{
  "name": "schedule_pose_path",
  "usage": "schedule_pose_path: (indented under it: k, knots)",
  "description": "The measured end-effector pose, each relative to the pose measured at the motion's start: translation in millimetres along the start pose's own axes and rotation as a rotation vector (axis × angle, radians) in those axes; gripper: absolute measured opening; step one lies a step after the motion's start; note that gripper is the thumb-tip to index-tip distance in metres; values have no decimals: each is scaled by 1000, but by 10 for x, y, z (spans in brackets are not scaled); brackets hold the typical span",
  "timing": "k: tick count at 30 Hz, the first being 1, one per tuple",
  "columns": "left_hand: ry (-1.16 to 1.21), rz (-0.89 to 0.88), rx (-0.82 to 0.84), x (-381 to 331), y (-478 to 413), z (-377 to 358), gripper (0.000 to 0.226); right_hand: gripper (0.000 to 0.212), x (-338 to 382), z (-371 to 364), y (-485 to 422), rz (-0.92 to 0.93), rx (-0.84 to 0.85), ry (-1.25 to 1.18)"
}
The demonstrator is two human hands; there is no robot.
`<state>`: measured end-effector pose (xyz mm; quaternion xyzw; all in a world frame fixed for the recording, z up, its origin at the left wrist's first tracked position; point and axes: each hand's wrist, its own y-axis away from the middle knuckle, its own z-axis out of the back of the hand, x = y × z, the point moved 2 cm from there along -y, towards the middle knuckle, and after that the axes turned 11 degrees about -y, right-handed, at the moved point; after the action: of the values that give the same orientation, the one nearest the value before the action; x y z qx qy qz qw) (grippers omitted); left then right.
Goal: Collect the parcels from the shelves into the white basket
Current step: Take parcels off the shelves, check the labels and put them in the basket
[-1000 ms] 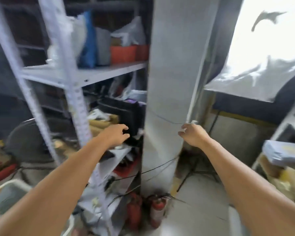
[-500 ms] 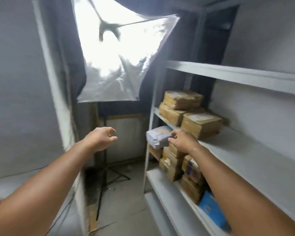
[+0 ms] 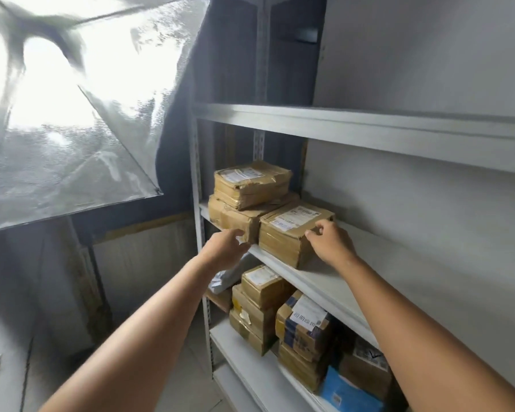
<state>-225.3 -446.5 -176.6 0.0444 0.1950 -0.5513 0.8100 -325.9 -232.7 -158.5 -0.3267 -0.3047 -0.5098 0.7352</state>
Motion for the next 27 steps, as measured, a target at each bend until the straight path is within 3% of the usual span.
schedule_pose_path:
  k: [3,6,12,21,27]
  knots:
    - [78,-69,31,-83,-397,-270,33,55,-67,-156,-229,-90,-71,-40]
    - [210,-68,68,-120,-710,-517,46,61,-157,-331,-393,-212,-101,-133]
    - [355,-57,1,-34,-1030,-629,40,42,-244,-531,-545,-382,-126,-534]
    - [589,-119,81,72,-883,-616,50,15,-265,-494,-308,-327,-168,-665]
    - [868,16,235,-77,-636,-685,63,45,-316,-396,32,-198,-113,-635]
